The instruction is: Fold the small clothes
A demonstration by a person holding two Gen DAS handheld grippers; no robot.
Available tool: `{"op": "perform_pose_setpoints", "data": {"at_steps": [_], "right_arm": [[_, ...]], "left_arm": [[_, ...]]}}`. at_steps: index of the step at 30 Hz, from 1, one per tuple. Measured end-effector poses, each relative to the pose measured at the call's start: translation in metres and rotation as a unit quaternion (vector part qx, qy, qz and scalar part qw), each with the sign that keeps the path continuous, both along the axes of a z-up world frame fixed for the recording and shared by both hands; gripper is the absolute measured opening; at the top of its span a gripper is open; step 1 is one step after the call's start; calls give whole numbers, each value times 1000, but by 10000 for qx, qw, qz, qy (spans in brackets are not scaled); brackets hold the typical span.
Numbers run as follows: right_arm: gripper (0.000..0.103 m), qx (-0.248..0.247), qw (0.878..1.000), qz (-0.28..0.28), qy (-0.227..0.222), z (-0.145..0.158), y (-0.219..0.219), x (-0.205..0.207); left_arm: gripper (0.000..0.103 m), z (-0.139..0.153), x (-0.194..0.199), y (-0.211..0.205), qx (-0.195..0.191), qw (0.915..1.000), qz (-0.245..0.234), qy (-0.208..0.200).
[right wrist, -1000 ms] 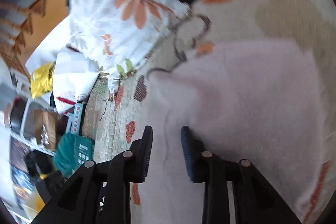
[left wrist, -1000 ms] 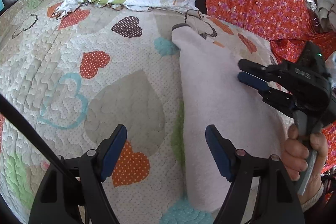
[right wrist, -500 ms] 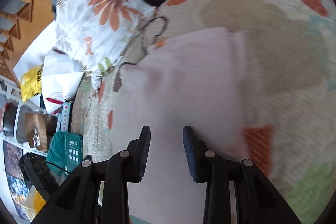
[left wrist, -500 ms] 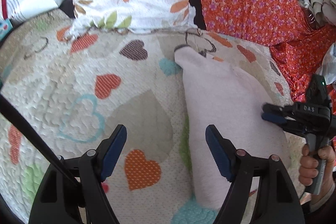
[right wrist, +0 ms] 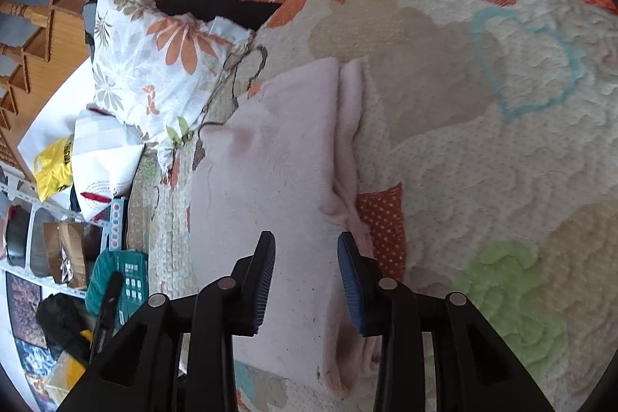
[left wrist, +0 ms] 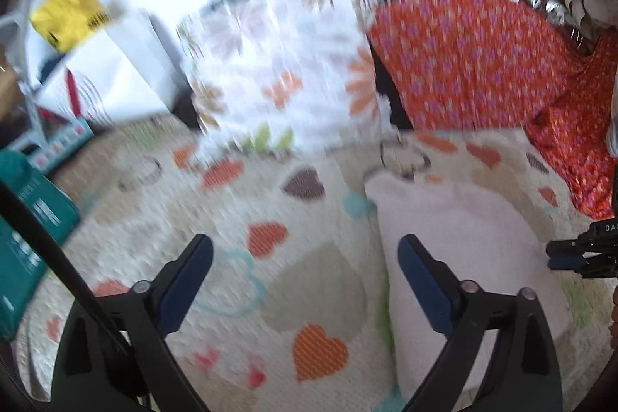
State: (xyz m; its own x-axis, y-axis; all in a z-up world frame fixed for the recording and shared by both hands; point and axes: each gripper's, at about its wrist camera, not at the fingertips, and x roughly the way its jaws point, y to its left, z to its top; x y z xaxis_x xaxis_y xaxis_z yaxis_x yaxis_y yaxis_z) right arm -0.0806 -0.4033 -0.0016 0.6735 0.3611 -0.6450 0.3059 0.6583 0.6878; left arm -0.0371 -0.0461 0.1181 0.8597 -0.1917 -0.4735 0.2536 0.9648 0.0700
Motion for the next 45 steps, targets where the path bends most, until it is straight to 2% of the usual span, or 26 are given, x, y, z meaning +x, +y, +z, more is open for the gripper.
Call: {"op": "perform_pose_setpoints", "data": {"at_steps": [5, 10, 12, 15, 18, 23, 26, 29, 31, 33, 37, 40, 45], "right_arm": [[45, -108, 9996, -160, -210, 16, 2, -11], [45, -269, 9990, -151, -328, 26, 15, -19], [45, -268, 9991, -103, -326, 26, 20, -21], [45, -380, 9988, -51, -299, 26, 29, -23], [45, -546, 9978, -98, -357, 31, 32, -29], [45, -590, 9971, -164, -452, 34, 30, -34], [45, -359, 9984, 49, -428, 25, 32, -28], [45, -303, 9989, 338, -73, 7, 38, -16], [45, -703, 9962, 244, 458, -8, 39, -10], [45, -789, 9953, 187, 532, -11, 37, -10], [46, -1152, 9930, 86, 247, 8, 39, -14], [50, -1528, 9882, 71, 32, 26, 49, -16], [52, -2187, 9754, 243, 89, 34, 73, -13]], "left_arm": [[103, 23, -29, 10, -174, 9965, 229, -785], [103, 31, -43, 28, -689, 9932, 354, -871], [103, 32, -46, 33, -730, 9930, 427, -830], [103, 33, -47, 34, -412, 9948, 647, -665], [103, 32, -56, 33, -103, 9932, 874, -757], [103, 32, -71, 35, -227, 9954, 444, -824], [103, 31, -74, 28, -170, 9962, 256, -820], [103, 27, -73, 21, -27, 9966, 209, -791], [103, 23, -71, 17, -11, 9973, 150, -716], [103, 19, -67, 15, 12, 9983, 84, -584], [103, 9, -58, 11, 47, 9996, -22, -286], [103, -1, -49, 7, 115, 9999, -39, -1], [103, -20, -34, 0, 238, 9979, -62, 606]]}}
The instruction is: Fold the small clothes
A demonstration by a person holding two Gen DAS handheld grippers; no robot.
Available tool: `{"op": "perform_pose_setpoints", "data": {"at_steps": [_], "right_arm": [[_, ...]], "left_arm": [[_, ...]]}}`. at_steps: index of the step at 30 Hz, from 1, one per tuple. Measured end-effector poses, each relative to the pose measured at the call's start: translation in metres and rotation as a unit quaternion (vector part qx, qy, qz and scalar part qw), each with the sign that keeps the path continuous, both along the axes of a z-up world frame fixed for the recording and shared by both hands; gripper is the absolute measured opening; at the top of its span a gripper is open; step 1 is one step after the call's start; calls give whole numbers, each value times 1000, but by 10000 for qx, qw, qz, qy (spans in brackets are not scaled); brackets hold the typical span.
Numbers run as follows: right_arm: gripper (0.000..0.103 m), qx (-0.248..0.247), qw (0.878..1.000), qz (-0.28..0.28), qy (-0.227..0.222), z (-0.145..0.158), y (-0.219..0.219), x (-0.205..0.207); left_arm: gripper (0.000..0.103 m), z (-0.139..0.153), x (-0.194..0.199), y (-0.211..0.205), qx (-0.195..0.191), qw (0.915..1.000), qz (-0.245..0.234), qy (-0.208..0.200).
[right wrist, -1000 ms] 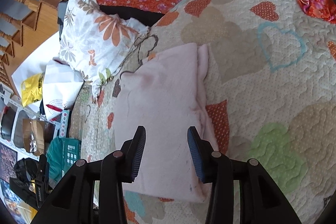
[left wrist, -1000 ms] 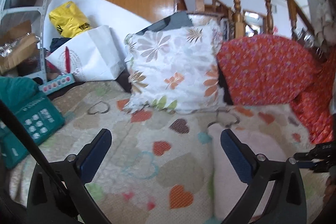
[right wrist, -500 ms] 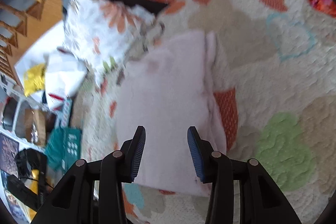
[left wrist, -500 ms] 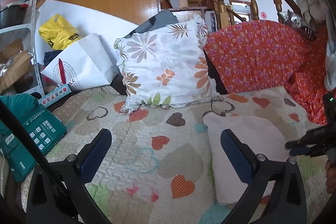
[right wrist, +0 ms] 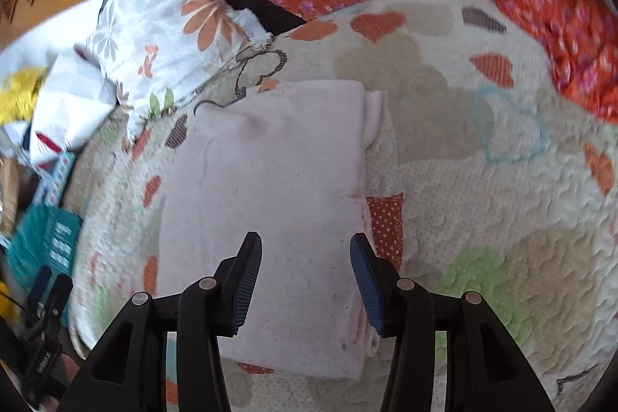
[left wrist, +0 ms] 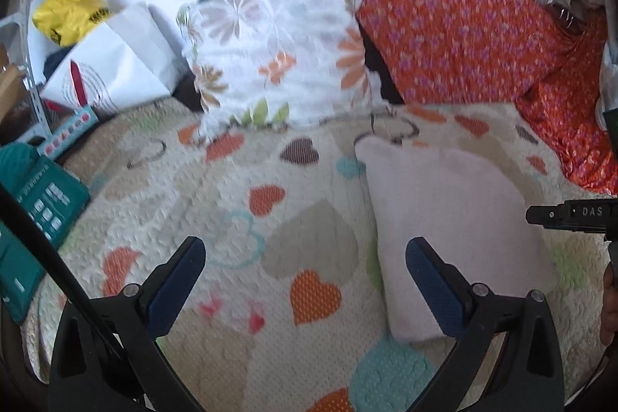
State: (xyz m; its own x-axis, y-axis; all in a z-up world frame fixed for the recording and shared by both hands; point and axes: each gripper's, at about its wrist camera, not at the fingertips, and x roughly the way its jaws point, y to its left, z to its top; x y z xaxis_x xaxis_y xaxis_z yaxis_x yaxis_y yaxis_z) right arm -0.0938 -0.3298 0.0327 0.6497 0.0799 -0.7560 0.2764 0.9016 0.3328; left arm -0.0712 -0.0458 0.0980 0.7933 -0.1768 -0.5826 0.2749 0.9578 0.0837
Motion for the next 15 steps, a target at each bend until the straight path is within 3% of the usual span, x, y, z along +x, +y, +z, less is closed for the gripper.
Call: {"op": "perform_pose_setpoints", "data": {"at_steps": [8, 15], "right_arm": [[54, -840, 9960, 300, 74, 1, 29, -2], [56, -938, 9952, 220, 194, -5, 37, -18]], "left_arm": [[103, -25, 15, 1, 38, 9980, 98, 631], [103, -47, 22, 0, 157, 9945, 94, 1033]]}}
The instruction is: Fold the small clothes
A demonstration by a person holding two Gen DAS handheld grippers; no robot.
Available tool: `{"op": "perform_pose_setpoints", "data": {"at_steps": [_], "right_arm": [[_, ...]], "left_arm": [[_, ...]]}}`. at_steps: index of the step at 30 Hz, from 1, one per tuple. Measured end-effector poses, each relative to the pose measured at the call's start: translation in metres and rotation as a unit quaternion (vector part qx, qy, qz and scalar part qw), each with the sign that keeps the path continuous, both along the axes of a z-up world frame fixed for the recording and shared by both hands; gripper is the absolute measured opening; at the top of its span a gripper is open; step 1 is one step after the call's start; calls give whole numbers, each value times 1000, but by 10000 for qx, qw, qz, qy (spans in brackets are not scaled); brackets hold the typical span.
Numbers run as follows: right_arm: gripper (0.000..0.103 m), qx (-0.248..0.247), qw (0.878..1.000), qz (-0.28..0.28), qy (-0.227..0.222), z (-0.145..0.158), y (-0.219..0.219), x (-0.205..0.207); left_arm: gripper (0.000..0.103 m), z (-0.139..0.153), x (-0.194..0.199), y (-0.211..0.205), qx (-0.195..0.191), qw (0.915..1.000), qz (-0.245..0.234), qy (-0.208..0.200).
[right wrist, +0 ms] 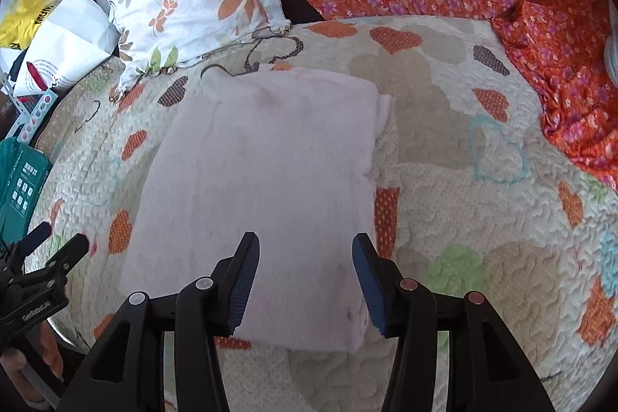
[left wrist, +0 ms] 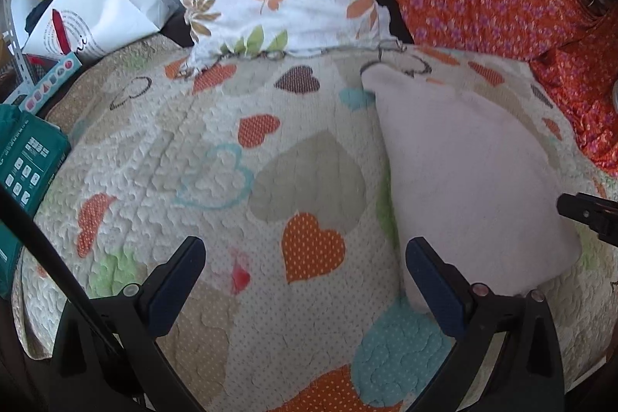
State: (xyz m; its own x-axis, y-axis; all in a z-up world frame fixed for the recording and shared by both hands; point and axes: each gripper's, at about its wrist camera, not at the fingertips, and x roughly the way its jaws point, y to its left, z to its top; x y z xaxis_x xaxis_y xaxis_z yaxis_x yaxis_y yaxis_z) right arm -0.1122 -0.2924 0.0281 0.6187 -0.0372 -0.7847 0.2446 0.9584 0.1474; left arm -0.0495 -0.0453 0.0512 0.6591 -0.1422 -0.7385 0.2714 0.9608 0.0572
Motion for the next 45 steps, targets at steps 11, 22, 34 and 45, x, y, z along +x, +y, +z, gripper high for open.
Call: {"op": "perform_pose_setpoints", "data": {"at_steps": [11, 22, 34, 45], "right_arm": [[59, -46, 9993, -185, 316, -37, 24, -41], [60, -300, 9989, -99, 343, -40, 35, -36], [60, -279, 9986, -105, 446, -49, 37, -32], [60, -343, 9989, -125, 309, -43, 40, -33]], "left_arm": [[103, -49, 1, 1, 361, 9978, -94, 556], [103, -68, 6, 6, 61, 9949, 28, 1010], [103, -71, 6, 10, -146, 9954, 151, 931], [103, -46, 4, 20, -336, 9957, 371, 782]]}}
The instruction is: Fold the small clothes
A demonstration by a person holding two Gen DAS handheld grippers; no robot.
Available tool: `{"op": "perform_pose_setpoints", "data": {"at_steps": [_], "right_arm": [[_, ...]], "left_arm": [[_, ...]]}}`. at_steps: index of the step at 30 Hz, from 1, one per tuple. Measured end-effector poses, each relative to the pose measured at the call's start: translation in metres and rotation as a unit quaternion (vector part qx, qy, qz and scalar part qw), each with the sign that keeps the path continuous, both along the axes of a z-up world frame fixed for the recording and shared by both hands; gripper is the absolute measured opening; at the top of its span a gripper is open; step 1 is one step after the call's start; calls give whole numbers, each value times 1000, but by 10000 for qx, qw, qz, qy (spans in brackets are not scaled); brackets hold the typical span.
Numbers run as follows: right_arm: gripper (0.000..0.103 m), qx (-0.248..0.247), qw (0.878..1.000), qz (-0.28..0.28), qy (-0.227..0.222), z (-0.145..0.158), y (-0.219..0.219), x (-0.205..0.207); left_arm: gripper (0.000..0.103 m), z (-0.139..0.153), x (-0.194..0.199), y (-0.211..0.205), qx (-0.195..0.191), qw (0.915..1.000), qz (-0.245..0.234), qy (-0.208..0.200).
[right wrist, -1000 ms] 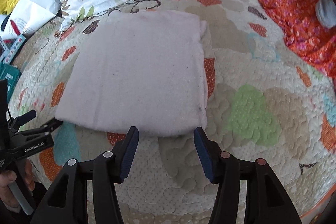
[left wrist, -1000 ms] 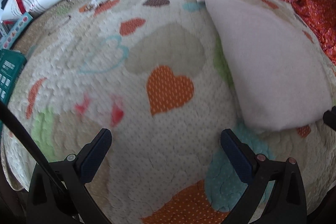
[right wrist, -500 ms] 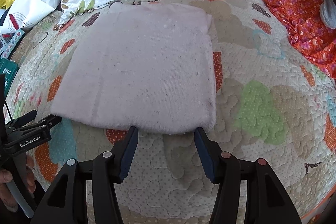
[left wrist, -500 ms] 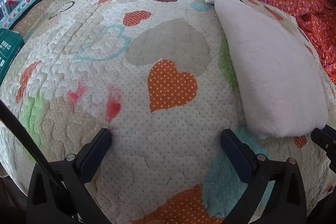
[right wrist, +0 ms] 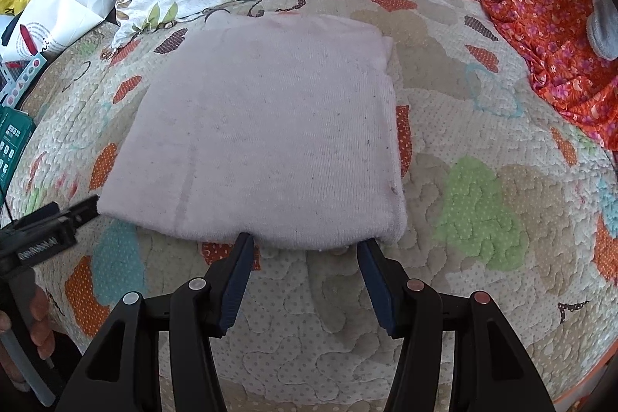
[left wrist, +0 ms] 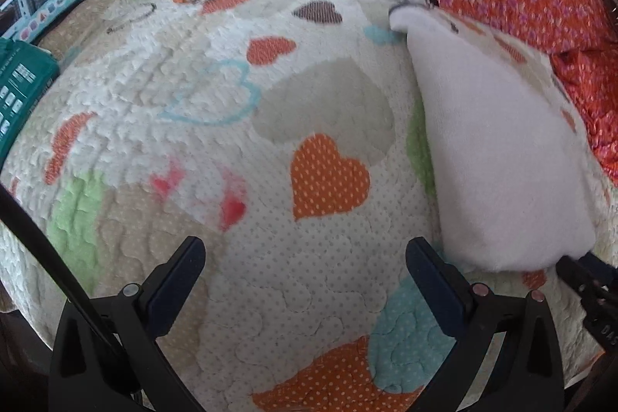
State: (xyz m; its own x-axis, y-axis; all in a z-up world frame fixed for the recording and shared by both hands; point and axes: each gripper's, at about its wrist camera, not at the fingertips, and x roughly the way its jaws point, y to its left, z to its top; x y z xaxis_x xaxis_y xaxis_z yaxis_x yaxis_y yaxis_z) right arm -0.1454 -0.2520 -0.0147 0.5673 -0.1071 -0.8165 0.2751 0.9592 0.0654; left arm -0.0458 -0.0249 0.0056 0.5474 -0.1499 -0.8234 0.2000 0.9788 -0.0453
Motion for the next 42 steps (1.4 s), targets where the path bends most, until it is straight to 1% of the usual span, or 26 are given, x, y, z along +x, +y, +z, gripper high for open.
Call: {"op": "perform_pose_setpoints", "data": {"at_steps": [4, 10, 13, 17, 24, 42], "right_arm": [[60, -8, 10000, -18, -22, 1, 0, 0], [60, -59, 10000, -16, -46, 0, 1, 2], [61, -65, 10000, -11, -48, 0, 1, 2], [61, -58, 10000, -15, -49, 0, 1, 2], [61, -102, 9999, 5, -76, 0, 3, 3], [62, -156, 9998, 34, -91, 0, 5, 3]], "left_arm": [[103, 12, -6, -4, 106, 9995, -106, -270], [103, 19, -15, -15, 208, 9982, -393, -411], [103, 20, -18, -18, 258, 9977, -460, -425], [103, 20, -18, -16, 257, 9981, -382, -420], [103, 21, -19, -17, 416, 9974, -276, -523], [103, 15, -19, -18, 479, 9975, -308, -420]]}}
